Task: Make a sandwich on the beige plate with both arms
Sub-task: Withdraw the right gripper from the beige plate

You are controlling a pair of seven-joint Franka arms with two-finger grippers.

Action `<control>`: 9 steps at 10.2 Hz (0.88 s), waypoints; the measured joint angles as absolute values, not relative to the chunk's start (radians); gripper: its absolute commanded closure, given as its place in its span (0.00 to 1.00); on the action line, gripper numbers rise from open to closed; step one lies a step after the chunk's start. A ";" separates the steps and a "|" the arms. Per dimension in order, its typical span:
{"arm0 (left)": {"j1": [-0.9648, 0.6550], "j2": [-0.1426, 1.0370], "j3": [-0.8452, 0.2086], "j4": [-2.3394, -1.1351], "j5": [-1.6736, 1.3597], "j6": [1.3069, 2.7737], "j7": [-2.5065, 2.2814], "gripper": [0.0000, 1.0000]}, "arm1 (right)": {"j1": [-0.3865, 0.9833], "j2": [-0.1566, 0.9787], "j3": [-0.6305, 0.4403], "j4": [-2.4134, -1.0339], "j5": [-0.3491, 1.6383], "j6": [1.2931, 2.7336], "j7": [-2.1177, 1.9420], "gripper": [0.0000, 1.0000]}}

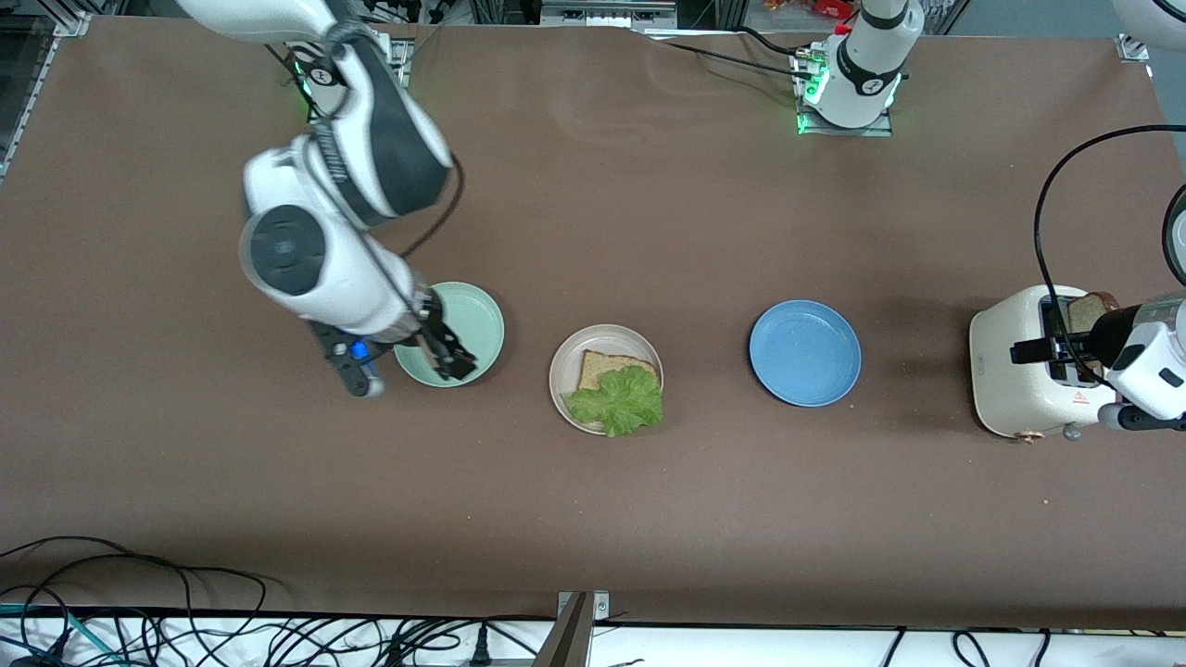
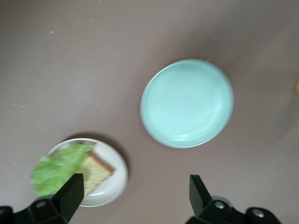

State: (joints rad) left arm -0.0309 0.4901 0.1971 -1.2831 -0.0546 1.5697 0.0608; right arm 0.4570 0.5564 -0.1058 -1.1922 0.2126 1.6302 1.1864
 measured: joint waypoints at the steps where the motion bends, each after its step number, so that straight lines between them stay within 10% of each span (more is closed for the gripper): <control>1: -0.031 0.490 0.197 -1.283 -0.055 1.570 0.061 0.00 | 0.410 0.534 -0.108 -1.193 0.212 1.541 1.068 0.00; 9: -0.032 0.490 0.197 -1.285 -0.055 1.570 0.061 0.00 | 0.316 0.425 -0.377 -1.344 0.212 1.328 0.073 0.00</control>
